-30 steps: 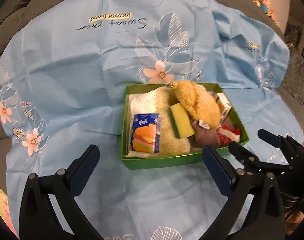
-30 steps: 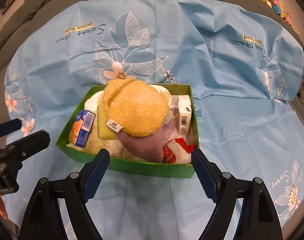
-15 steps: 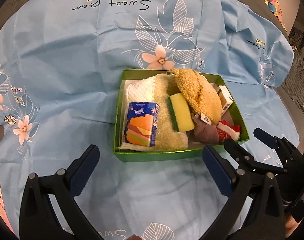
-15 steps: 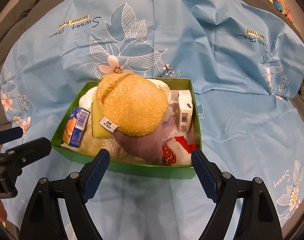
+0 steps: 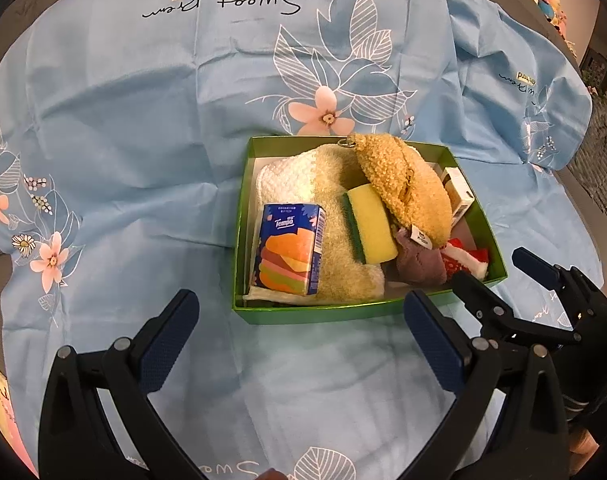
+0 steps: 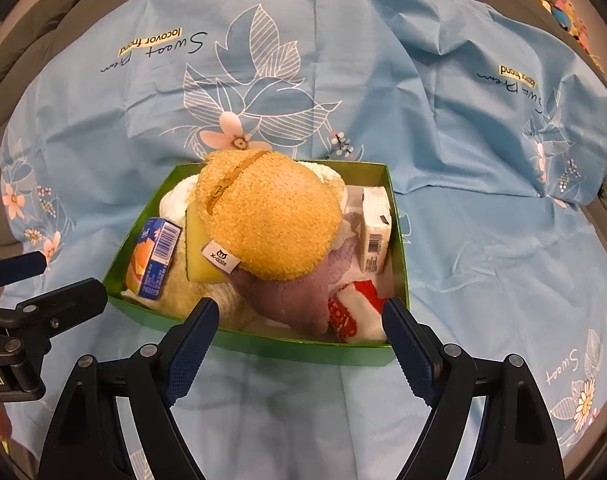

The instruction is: Organize soft objects

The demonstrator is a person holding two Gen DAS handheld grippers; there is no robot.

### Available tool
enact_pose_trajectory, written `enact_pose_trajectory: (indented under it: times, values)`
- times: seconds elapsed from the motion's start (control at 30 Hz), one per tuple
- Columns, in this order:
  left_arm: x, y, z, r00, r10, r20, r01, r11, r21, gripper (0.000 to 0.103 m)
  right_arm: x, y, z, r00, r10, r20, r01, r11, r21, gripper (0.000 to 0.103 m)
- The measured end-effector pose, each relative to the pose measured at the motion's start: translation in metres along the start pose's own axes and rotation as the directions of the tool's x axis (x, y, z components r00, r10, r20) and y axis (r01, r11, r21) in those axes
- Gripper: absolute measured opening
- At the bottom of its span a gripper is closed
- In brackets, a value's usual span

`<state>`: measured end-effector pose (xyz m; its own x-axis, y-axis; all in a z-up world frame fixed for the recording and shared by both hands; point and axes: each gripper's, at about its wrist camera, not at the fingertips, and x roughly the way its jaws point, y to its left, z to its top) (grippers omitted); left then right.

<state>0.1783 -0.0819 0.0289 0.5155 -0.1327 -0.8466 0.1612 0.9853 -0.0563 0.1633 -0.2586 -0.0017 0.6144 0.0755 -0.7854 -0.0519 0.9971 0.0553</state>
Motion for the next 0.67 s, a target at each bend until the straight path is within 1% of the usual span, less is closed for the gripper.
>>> enact_pose_trajectory:
  times: [0.37,0.43,0.5,0.57,0.67]
  values:
    - [0.0033,0.0024,0.0028,1.000,-0.004,-0.002,0.004,1.000,0.001,0.102,0.0026,0.0016,-0.0014,1.000,-0.003,-0.002,0.003,1.000,-0.003,0.084]
    - [0.0027,0.0033,0.0024,1.000,-0.006,0.012,0.006,1.000,-0.002,0.102,0.0037,0.0020,-0.0015,1.000,-0.003,-0.003,0.003,1.000,-0.003,0.084]
    - [0.0009,0.0040,0.0026,0.999,0.008,0.032,-0.008,1.000,-0.003,0.102,0.0039,0.0020,-0.0015,1.000,-0.001,-0.003,0.001,1.000,-0.004,0.084]
    - [0.0006,0.0038,0.0036,0.999,0.015,0.035,-0.015,1.000,-0.005,0.102,0.0042,0.0024,-0.0015,1.000,0.001,-0.003,-0.001,1.000,-0.004,0.084]
    - [0.0009,0.0048,0.0043,1.000,0.006,0.031,-0.005,1.000,-0.013,0.102,0.0042,0.0030,-0.0019,1.000,0.002,0.000,-0.002,1.000,-0.002,0.084]
